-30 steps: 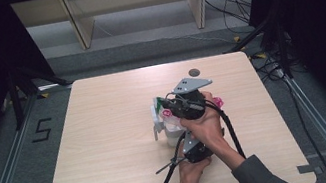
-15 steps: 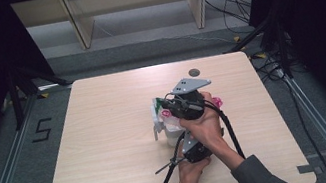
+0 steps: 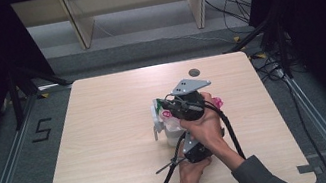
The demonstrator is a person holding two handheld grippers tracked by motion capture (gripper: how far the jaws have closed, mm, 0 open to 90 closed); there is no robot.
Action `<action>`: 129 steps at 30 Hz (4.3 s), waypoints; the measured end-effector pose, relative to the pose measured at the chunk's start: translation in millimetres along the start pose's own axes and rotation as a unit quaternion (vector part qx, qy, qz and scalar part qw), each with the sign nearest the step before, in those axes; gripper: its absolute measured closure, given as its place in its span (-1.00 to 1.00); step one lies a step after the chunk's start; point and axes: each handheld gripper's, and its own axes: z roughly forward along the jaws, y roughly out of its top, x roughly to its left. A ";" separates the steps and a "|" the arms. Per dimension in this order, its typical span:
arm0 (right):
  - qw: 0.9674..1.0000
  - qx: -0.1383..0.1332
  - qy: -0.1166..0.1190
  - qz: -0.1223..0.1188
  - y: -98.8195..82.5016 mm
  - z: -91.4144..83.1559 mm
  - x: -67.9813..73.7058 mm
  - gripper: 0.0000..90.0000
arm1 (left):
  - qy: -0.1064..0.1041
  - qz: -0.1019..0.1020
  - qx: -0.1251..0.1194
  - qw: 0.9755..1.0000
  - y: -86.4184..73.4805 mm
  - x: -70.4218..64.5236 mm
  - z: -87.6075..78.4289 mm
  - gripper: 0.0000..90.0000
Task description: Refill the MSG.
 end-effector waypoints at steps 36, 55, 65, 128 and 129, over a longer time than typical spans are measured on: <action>0.999 -0.028 0.015 0.034 0.2 -15.7 -6.3 1.00 | 0.005 0.029 0.026 0.999 -3.0 2.4 -2.6 0.72; 0.997 -0.067 0.020 0.041 -0.5 -38.5 -14.4 1.00 | -0.002 0.007 0.023 1.000 -6.6 6.0 -4.7 0.68; 0.993 -0.103 0.028 0.055 -7.1 -57.0 -25.2 1.00 | 0.006 0.020 0.048 0.999 -7.2 11.9 -8.8 0.63; 0.981 -0.145 0.013 0.128 -70.9 -76.8 -54.8 1.00 | 0.049 0.015 0.122 0.991 0.6 22.5 -86.5 -0.34; 0.980 -0.140 0.018 0.143 -73.1 -77.8 -54.1 1.00 | 0.050 0.014 0.119 0.991 0.3 22.2 -88.7 -0.34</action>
